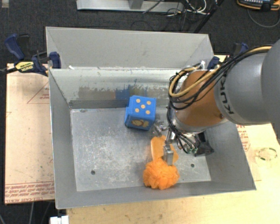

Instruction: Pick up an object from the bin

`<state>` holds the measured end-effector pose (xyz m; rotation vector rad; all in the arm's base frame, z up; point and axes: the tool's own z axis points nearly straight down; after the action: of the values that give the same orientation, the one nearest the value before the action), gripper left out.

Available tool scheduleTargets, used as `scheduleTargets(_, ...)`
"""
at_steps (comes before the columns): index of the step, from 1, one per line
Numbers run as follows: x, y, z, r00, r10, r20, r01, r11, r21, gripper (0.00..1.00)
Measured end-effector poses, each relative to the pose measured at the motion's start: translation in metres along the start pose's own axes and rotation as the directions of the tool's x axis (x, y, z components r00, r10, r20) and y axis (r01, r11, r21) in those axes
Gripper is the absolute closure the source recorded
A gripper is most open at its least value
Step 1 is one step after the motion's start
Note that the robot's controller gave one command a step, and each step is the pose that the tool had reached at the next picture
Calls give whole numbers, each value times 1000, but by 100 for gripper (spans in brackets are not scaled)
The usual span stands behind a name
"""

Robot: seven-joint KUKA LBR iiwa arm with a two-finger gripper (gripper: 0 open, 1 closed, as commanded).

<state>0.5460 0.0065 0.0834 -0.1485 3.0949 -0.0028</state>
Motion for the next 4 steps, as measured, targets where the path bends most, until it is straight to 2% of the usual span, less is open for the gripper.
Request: scheduleTargets(4, 0, 0, 0, 1000, -1, 0, 1, 1000, 0, 100)
